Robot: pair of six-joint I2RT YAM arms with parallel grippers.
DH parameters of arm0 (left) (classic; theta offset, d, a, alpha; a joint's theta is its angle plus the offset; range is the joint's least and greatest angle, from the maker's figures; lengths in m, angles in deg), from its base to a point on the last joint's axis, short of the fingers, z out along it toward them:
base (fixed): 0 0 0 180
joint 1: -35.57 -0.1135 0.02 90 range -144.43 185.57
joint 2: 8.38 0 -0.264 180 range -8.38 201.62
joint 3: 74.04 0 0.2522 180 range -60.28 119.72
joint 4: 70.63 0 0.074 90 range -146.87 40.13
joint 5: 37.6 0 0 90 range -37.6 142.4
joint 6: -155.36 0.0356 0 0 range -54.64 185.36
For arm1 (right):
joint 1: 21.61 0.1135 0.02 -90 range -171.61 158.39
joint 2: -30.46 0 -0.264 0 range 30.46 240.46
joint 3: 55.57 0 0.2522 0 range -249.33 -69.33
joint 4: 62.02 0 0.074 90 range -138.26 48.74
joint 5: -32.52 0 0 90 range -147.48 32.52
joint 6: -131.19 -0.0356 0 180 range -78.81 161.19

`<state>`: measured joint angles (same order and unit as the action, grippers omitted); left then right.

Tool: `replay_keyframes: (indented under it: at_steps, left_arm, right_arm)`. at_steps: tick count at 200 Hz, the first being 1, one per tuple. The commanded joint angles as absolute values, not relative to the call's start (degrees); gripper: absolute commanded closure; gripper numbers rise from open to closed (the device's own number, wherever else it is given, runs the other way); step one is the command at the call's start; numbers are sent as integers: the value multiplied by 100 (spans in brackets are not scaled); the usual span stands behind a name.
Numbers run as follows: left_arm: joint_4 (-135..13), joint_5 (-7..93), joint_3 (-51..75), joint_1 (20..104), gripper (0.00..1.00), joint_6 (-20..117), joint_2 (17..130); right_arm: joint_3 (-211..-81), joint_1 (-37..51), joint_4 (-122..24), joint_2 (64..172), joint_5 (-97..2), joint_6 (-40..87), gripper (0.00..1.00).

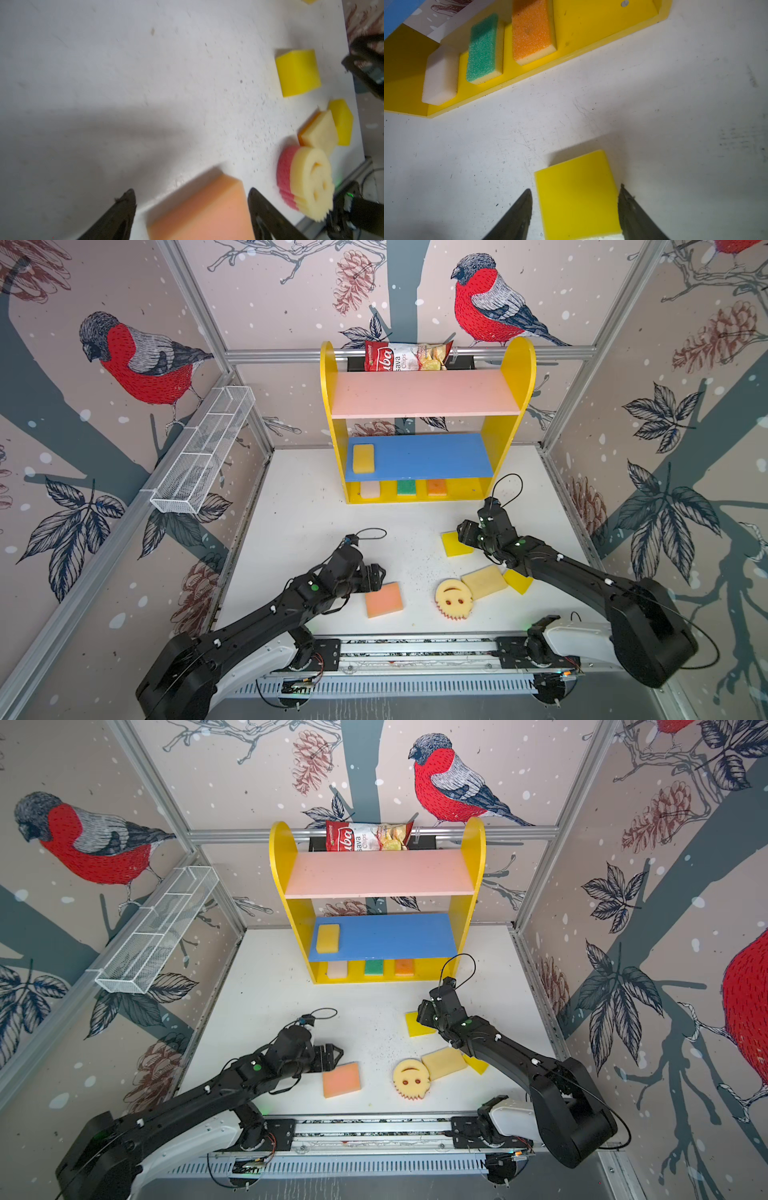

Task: Place and organize the cleaning sponges onto the shelf
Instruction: 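Withdraw the right gripper while the left gripper reaches toward the pink-orange sponge, then grasp the pink-orange sponge with the left gripper and lift it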

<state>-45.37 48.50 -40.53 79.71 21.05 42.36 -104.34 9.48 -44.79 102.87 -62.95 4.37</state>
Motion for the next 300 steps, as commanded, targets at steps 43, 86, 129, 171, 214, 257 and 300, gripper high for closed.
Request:
replay_keyframes:
  at_steps: [43,86,129,171,214,257,300]
  left_arm:
    - [-4260,4879,-4573,8320,17,1202,3607]
    - [-4561,4911,-4594,8320,37,1260,3729]
    - [-4993,5183,-4378,8314,78,1355,4556]
    - [-4875,5587,-3830,8095,100,1687,4834]
    - [-5010,5461,-3646,7362,100,1843,4734]
    - [-5172,6052,-3549,6943,100,1304,4565]
    - [-5601,6459,-3508,6907,100,1086,4357]
  right_arm:
    - [-10795,1049,-4824,10871,-5917,656,36]
    - [-10934,1252,-4958,11224,-5837,591,37]
    - [-11097,1306,-4940,11334,-5818,665,38]
    - [-11151,1324,-5024,11374,-5677,675,40]
    - [-11257,1683,-5249,11347,-5469,804,42]
    - [-11168,2305,-6250,11398,-4660,558,30]
    - [-11122,2734,-7209,11721,-4446,34,19]
